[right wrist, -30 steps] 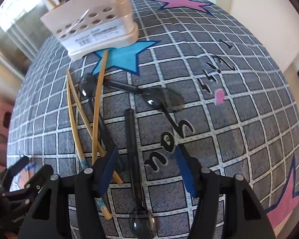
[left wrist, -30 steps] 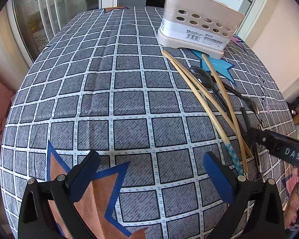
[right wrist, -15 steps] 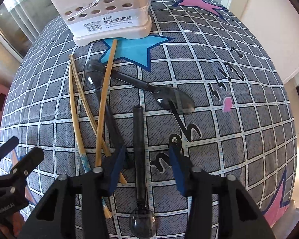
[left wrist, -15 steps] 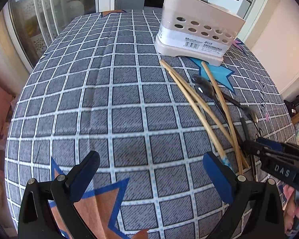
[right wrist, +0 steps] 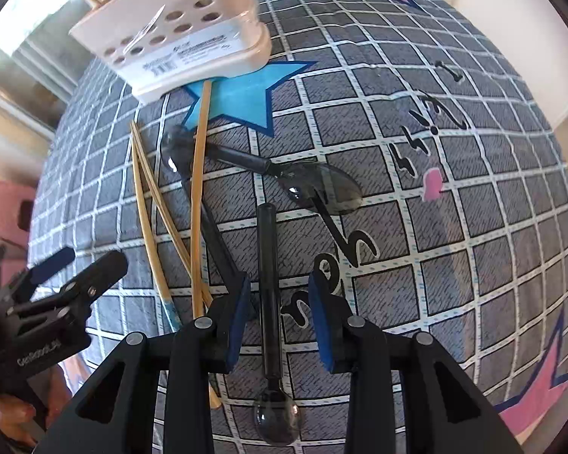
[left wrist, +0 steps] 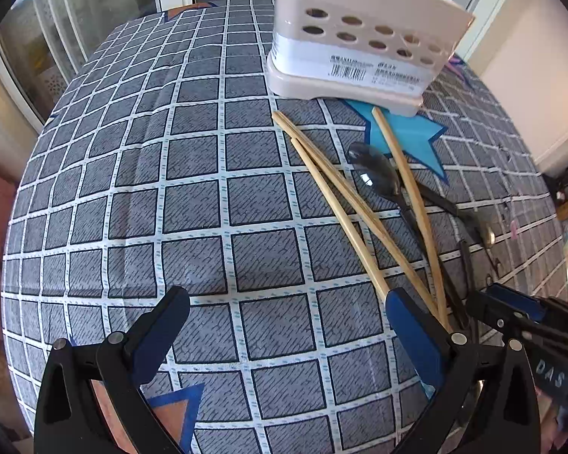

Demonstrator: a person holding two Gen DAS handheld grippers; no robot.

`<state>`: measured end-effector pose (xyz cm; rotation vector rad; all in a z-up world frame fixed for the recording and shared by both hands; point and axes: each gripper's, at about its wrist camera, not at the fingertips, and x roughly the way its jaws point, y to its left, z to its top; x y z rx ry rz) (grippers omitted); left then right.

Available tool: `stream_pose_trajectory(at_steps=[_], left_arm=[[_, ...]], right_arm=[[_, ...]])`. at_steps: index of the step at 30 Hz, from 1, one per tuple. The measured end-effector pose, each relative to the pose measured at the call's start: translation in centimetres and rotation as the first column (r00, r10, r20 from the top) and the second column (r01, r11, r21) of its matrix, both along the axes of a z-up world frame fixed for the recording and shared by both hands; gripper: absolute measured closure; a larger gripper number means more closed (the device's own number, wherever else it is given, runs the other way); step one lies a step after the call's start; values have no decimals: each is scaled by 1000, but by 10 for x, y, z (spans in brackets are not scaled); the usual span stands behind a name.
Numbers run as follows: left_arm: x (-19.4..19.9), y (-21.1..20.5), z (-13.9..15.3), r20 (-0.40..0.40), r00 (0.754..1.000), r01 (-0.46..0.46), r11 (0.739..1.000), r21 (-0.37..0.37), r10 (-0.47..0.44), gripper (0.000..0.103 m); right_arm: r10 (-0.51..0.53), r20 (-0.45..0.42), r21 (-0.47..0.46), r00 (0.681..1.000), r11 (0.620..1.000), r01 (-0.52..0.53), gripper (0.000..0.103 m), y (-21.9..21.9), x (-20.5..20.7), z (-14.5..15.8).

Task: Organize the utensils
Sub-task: 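Lower the right gripper onto the black-handled clear spoon and close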

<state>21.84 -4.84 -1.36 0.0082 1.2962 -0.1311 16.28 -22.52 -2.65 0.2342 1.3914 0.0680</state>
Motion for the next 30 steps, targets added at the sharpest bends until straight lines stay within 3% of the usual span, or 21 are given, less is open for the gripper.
stream_pose_trajectory(at_steps=[10, 13, 16, 24, 30], left_arm=[[-1, 1, -6, -25, 1000, -2, 1000, 15, 2, 0], [-1, -6, -9, -10, 1000, 12, 998, 57, -11, 0], [1, -2, -12, -3, 1000, 10, 995, 98, -10, 0], [7, 14, -10, -31, 999, -30, 999, 32, 31, 0], [13, 7, -12, -42, 998, -34, 997, 62, 37, 0]], right_arm=[[61, -22, -91, 998, 994, -62, 68, 13, -18, 3], [86, -25, -111, 996, 990, -88, 68, 15, -18, 4], [43, -24, -105, 999, 993, -46, 68, 8, -18, 1], [0, -24, -59, 1000, 998, -2, 68, -14, -15, 1], [83, -40, -145, 996, 985, -88, 68, 5, 2, -7]])
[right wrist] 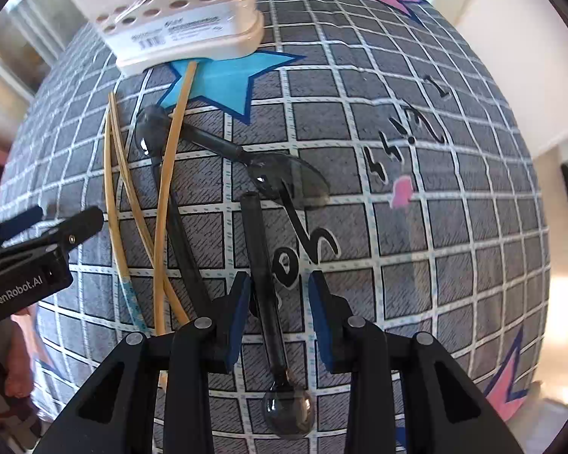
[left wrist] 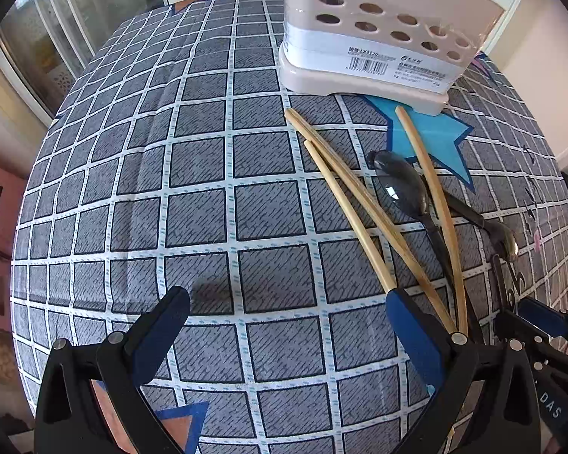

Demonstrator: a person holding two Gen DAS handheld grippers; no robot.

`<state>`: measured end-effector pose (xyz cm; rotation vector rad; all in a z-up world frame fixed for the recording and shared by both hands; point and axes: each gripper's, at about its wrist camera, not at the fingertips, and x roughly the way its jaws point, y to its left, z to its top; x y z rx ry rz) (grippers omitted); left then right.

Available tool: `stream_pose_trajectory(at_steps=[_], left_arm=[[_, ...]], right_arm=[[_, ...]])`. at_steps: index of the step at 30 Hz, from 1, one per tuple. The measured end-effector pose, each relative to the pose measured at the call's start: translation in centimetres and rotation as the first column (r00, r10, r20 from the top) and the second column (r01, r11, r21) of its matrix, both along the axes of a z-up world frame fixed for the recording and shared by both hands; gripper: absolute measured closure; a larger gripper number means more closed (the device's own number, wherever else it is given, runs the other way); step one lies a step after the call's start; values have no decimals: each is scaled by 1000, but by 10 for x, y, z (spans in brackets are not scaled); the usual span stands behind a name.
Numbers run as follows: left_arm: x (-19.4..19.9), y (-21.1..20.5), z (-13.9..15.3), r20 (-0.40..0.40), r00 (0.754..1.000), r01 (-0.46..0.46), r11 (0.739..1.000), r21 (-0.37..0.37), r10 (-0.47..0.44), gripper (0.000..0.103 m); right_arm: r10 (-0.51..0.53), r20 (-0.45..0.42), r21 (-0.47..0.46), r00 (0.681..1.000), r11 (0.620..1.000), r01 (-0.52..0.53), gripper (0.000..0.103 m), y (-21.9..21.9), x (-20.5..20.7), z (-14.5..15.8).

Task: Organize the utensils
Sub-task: 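Lower the right gripper onto the black-handled clear spoon and close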

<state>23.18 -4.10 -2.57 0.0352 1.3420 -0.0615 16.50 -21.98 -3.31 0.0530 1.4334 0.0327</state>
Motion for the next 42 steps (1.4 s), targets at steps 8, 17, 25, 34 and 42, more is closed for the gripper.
stream_pose_trajectory(at_steps=[8, 17, 25, 34, 42], left_arm=[[8, -3, -7, -42, 998, -38, 998, 40, 40, 0], [19, -11, -4, -96, 993, -72, 997, -40, 68, 0], [15, -11, -1, -110, 991, -85, 994, -61, 78, 0], [2, -26, -5, -83, 996, -44, 999, 20, 46, 0], [-1, -29, -14, -75, 997, -30, 999, 40, 33, 0]], right_arm=[[25, 6, 28, 1000, 999, -25, 91, 17, 13, -6], [-56, 69, 214, 996, 976, 40, 91, -34, -4, 7], [-72, 96, 262, 993, 964, 44, 91, -44, -8, 13], [-88, 106, 283, 990, 958, 55, 91, -48, -16, 17], [-84, 108, 290, 991, 956, 49, 91, -45, -16, 17]])
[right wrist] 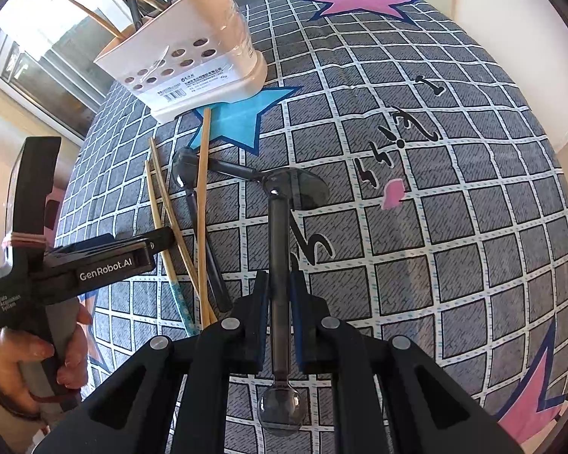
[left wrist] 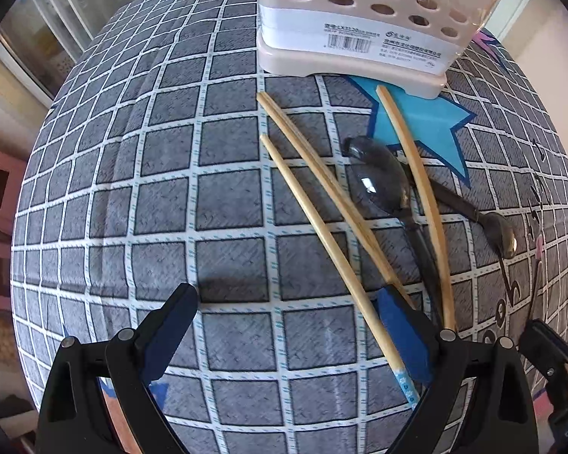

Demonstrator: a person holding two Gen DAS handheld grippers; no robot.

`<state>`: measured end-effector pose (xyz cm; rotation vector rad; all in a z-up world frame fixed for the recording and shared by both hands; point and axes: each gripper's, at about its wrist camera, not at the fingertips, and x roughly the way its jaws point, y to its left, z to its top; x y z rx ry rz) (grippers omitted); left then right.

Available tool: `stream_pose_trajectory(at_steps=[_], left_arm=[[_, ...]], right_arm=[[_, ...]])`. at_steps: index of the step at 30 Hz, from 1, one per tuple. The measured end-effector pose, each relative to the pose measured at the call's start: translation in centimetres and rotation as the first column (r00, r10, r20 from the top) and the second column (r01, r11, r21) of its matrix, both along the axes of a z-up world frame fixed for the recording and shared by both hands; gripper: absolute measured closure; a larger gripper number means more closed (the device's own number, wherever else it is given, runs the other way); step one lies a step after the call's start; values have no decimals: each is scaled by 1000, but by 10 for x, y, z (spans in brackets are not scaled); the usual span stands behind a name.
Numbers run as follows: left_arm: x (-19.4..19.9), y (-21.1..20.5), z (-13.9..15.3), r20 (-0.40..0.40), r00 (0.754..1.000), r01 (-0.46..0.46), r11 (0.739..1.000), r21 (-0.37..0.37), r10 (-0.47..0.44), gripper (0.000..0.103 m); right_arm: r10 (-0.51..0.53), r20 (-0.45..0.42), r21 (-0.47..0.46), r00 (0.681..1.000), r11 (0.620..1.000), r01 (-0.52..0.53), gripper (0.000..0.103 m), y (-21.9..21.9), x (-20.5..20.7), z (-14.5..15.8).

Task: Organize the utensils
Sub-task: 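Lower the right gripper onto the black-handled clear spoon and close, then grasp a blue-tipped wooden chopstick with the left gripper while the right lifts the spoon, then carry the chopstick and the spoon up toward the white holder with both grippers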

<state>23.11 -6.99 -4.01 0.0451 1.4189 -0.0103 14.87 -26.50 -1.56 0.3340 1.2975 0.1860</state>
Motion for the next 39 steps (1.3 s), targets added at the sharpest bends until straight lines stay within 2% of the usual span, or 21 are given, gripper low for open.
stream_pose_trajectory(at_steps=[4, 9, 12, 13, 14, 16, 20, 23, 27, 33, 35, 39], left_arm=[[15, 8, 0, -27, 1000, -2, 1000, -3, 2, 0], [33, -12, 4, -34, 998, 45, 999, -9, -45, 3], [36, -27, 11, -24, 996, 81, 997, -15, -82, 31], [37, -31, 14, -17, 995, 97, 995, -19, -97, 52], [37, -35, 15, -13, 993, 117, 993, -30, -117, 59], [35, -35, 18, 5, 991, 137, 989, -58, -137, 64], [14, -31, 22, 114, 975, 201, 974, -108, -188, 65], [-3, -21, 31, 190, 963, 221, 962, -162, -189, 65], [-21, -9, 53, 291, 938, 248, 949, -193, -186, 65], [-31, 18, 82, 383, 911, 260, 935, -241, -154, 65], [-32, 19, 94, 420, 896, 273, 927, -257, -147, 72], [-33, 23, 117, 465, 875, 290, 915, -280, -135, 72]], right_arm=[[-5, 7, 4, 1000, 1000, 5, 91, -3, 1, 2], [-2, 19, 10, 1000, 1000, 2, 91, -4, 2, 7], [-3, 25, 11, 1000, 1000, 2, 91, -5, 1, 8], [-4, 26, 11, 1000, 1000, 3, 91, -5, 1, 8], [-4, 27, 10, 1000, 1000, 4, 91, -5, 1, 8], [-4, 29, 9, 1000, 1000, 4, 91, -5, 1, 8], [-6, 43, -3, 999, 1000, 6, 91, -2, -1, 11], [-7, 59, 1, 998, 1000, 7, 91, 0, -2, 14], [-6, 91, 10, 996, 1000, 5, 91, 3, -5, 21], [-2, 159, 11, 987, 1000, 0, 91, 10, -10, 37], [-2, 183, 11, 983, 1000, 0, 91, 11, -10, 46], [-6, 229, 21, 973, 1000, 1, 91, 14, -7, 63]])
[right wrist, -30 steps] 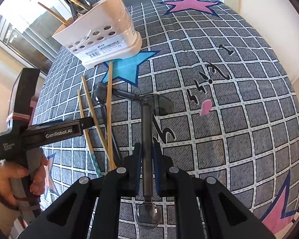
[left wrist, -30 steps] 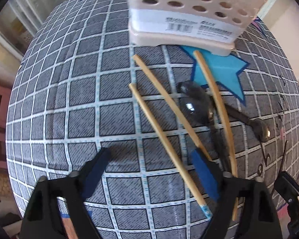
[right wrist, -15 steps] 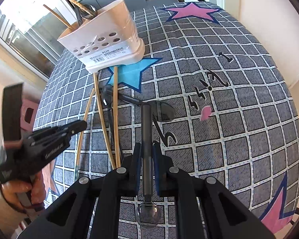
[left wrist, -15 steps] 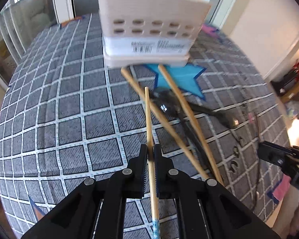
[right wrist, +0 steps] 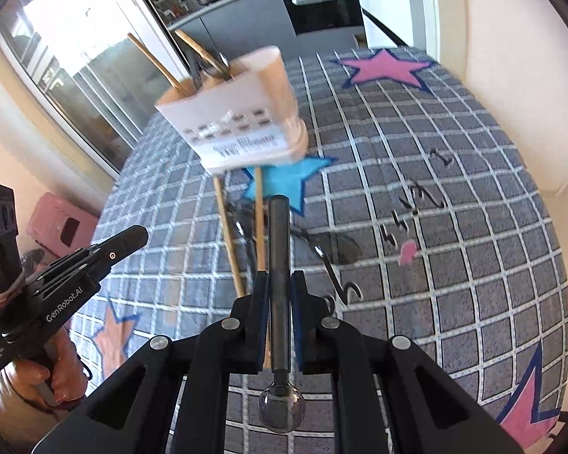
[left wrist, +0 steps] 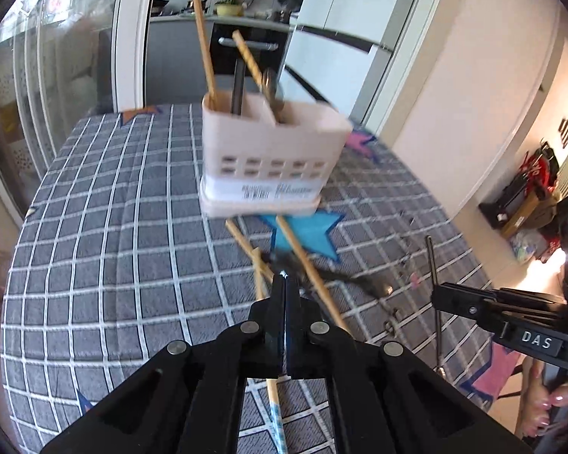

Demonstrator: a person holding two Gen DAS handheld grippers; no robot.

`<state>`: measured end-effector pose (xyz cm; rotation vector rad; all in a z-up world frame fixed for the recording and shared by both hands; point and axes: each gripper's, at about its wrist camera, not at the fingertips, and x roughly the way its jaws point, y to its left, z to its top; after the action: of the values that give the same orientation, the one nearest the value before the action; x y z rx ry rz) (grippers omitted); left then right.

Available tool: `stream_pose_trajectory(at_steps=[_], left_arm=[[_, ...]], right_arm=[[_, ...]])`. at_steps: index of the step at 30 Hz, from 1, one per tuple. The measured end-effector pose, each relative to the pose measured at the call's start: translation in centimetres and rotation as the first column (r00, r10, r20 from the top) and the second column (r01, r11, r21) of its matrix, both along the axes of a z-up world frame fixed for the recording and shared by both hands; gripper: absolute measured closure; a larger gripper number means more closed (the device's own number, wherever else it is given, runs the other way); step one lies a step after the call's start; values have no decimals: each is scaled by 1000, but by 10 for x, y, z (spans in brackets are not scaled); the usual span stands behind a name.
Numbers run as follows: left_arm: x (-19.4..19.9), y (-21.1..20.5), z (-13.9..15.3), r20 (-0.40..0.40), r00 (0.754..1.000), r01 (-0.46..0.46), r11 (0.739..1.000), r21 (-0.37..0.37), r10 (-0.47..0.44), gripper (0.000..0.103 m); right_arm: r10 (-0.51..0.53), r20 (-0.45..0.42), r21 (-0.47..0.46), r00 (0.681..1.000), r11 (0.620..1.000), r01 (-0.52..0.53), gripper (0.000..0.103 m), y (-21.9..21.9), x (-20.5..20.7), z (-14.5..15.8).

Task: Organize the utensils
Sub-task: 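Carry the chopstick and the spoon up toward the white holder with both grippers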

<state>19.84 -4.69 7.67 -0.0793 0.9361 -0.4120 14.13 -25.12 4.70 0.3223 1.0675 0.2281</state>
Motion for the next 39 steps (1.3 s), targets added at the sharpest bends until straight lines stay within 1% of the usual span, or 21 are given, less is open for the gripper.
stream_pose_trajectory(at_steps=[2, 4, 7, 10, 11, 12, 13, 15, 16, 19, 21, 23, 24, 26, 27, 31, 33, 34, 35, 37, 39], left_arm=[[3, 1, 5, 13, 1000, 5, 1000, -12, -4, 72], [6, 1, 5, -2, 1000, 10, 1000, -8, -10, 72], [15, 5, -9, -104, 994, -30, 999, 15, 32, 72], [19, 6, -30, -208, 976, -58, 997, 42, 66, 72], [20, 6, -38, -230, 971, -55, 997, 49, 65, 72], [19, 5, -43, -229, 971, -56, 996, 67, 70, 72], [16, 5, -45, -220, 973, -58, 995, 77, 74, 69], [14, 4, -50, -211, 974, -54, 992, 112, 77, 3], [15, 3, -53, -226, 971, -49, 990, 130, 77, 0], [20, -5, -67, -214, 974, -25, 980, 198, 69, 0], [24, -12, -78, -215, 974, -16, 963, 270, 77, 0], [31, -19, -92, -243, 968, 15, 949, 315, 65, 0], [35, -22, -99, -265, 962, 28, 940, 339, 67, 3], [41, -25, -113, -322, 945, 62, 939, 339, 54, 6], [42, -26, -112, -312, 949, 65, 938, 341, 48, 7], [49, -33, -119, -382, 924, 127, 925, 359, 22, 8], [51, -39, -121, -398, 917, 163, 923, 349, -12, 20], [53, -45, -120, -400, 916, 180, 920, 348, -28, 47], [53, -48, -121, -408, 911, 206, 918, 339, -54, 64], [57, -51, -119, -413, 908, 215, 927, 306, -75, 65], [52, -48, -118, -369, 925, 206, 937, 281, -93, 65]], right_arm=[[-1, 20, -1, 1000, 1000, 1, 91, 2, 4, 8], [4, 28, -8, 1000, 1000, -4, 91, 4, 9, 14], [13, 33, -8, 999, 1000, -13, 91, 9, 15, 16], [22, 22, 6, 1000, 1000, -22, 91, 13, 17, 12], [26, 15, 11, 1000, 1000, -27, 91, 14, 16, 10], [28, 12, 13, 1000, 1000, -28, 91, 15, 15, 8], [32, 9, 16, 999, 999, -32, 91, 15, 14, 6], [34, 4, 18, 999, 999, -34, 91, 14, 11, 3], [31, 1, 21, 1000, 999, -31, 91, 12, 9, 2], [14, -2, 34, 1000, 999, -14, 91, 5, 6, 0], [3, -3, 41, 1000, 999, -3, 91, 0, 4, 0], [-6, -3, 46, 1000, 999, 6, 91, -3, 3, -1], [-8, -3, 49, 1000, 999, 8, 91, -5, 3, -1], [-12, -3, 54, 1000, 998, 12, 91, -6, 2, -1], [-13, -2, 56, 1000, 998, 13, 91, -7, 2, -1], [-12, 0, 58, 1000, 998, 12, 91, -8, 1, -1], [-15, 2, 59, 1000, 998, 15, 91, -9, 2, 0], [-17, 3, 61, 1000, 998, 17, 91, -9, 2, 1], [-19, 3, 63, 1000, 998, 19, 91, -9, 3, 1], [-21, 1, 68, 1000, 997, 21, 91, -10, 4, 1], [-23, 1, 67, 1000, 997, 23, 91, -9, 3, 2]])
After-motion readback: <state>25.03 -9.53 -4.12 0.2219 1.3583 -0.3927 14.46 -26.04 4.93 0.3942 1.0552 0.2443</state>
